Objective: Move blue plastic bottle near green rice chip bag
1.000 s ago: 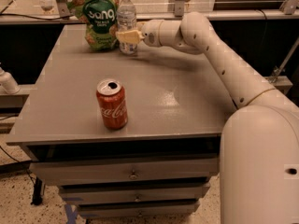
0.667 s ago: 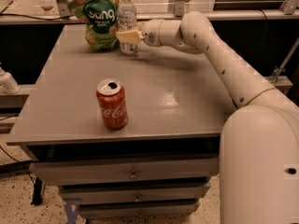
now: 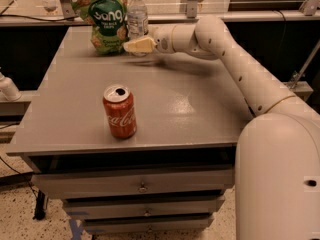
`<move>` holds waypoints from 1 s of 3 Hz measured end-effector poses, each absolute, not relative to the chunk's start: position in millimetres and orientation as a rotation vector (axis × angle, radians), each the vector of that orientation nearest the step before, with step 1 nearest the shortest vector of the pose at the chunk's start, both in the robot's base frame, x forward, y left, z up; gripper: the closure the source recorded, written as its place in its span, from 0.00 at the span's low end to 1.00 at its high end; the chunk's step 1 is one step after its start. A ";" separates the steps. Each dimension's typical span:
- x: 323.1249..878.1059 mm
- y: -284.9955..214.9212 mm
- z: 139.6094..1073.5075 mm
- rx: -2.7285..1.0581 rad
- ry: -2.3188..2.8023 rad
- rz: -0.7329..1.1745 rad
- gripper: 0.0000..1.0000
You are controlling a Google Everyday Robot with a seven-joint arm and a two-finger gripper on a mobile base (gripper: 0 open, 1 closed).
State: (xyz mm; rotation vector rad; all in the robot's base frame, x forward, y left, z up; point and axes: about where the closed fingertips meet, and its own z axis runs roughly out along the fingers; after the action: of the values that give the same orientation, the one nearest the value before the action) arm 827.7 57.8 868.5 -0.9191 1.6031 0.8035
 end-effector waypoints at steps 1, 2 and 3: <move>823.4 49.3 865.5 -0.928 1.607 0.799 0.00; 812.4 19.4 879.3 -0.909 1.595 0.758 0.00; 793.7 -34.5 905.3 -0.864 1.588 0.688 0.00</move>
Offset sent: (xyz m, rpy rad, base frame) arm -0.0328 -0.0999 0.0322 -0.0194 -0.0708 -0.0998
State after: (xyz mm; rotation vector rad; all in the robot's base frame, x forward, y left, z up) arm 793.7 -34.5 905.3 -0.8637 1.5877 0.6876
